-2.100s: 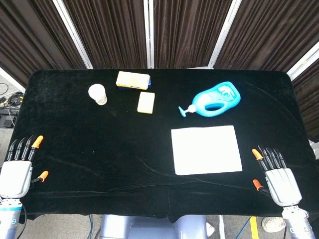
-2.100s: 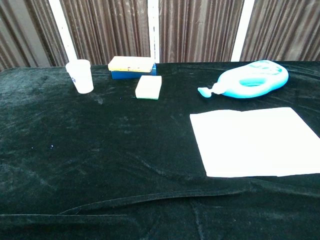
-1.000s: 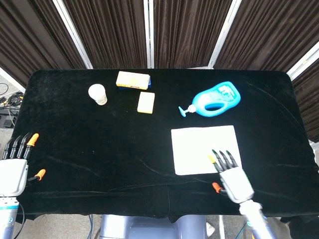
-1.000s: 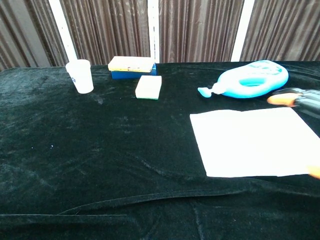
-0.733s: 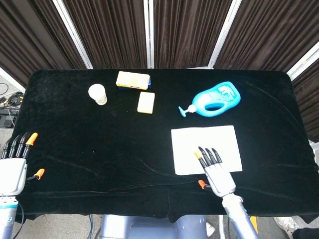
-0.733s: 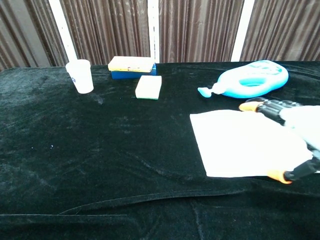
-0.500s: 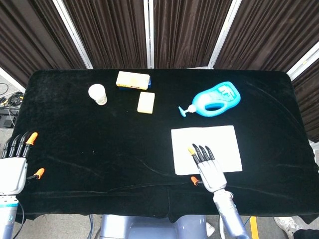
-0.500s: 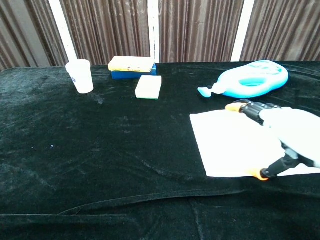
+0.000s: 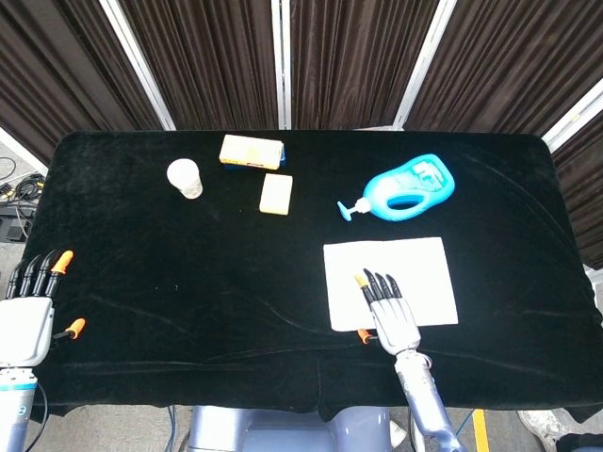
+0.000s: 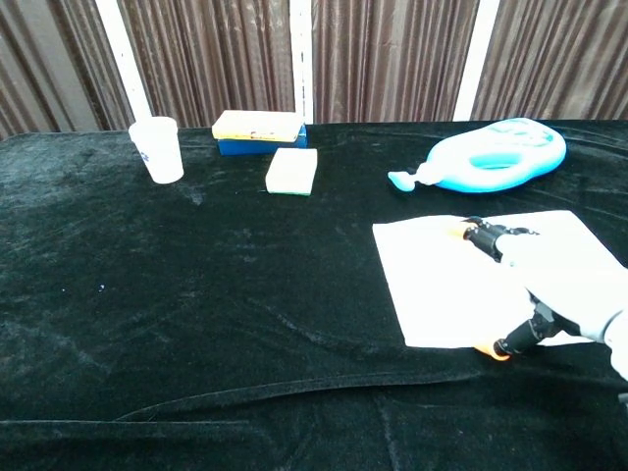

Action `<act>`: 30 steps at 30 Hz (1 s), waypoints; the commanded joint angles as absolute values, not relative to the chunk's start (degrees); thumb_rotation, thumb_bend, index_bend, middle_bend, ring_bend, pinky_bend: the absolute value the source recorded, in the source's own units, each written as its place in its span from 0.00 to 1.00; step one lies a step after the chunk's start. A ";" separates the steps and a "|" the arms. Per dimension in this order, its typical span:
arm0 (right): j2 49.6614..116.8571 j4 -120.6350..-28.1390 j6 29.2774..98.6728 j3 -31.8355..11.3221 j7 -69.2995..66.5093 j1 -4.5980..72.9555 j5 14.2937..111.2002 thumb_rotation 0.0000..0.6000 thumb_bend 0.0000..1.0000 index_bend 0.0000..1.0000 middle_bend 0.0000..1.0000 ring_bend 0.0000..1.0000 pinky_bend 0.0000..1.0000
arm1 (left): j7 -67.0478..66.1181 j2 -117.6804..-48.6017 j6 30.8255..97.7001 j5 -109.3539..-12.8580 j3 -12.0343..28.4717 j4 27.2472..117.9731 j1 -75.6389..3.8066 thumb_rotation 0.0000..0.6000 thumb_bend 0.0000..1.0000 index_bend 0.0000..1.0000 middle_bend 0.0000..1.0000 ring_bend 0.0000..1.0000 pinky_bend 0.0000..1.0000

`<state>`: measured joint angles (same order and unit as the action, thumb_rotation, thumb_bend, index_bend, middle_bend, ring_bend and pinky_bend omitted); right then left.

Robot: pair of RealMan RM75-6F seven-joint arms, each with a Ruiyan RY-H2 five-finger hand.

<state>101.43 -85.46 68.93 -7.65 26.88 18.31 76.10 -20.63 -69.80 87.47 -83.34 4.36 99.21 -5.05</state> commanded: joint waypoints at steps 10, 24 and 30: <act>104.34 -84.00 68.09 -6.09 27.58 19.19 74.35 1.00 0.12 0.00 0.00 0.00 0.00 | -20.75 -69.81 87.31 -82.95 4.29 99.47 -5.17 1.00 0.16 0.00 0.00 0.00 0.00; 107.99 -78.56 69.21 -6.63 25.25 20.16 74.78 1.00 0.14 0.00 0.00 0.00 0.00 | -20.94 -69.62 86.97 -82.71 4.10 99.66 -5.28 1.00 0.16 0.00 0.00 0.00 0.00; 109.12 -76.56 70.09 -6.89 23.10 20.37 75.58 1.00 0.24 0.00 0.00 0.00 0.00 | -21.40 -69.90 86.80 -82.72 3.91 99.61 -5.39 1.00 0.16 0.00 0.00 0.00 0.00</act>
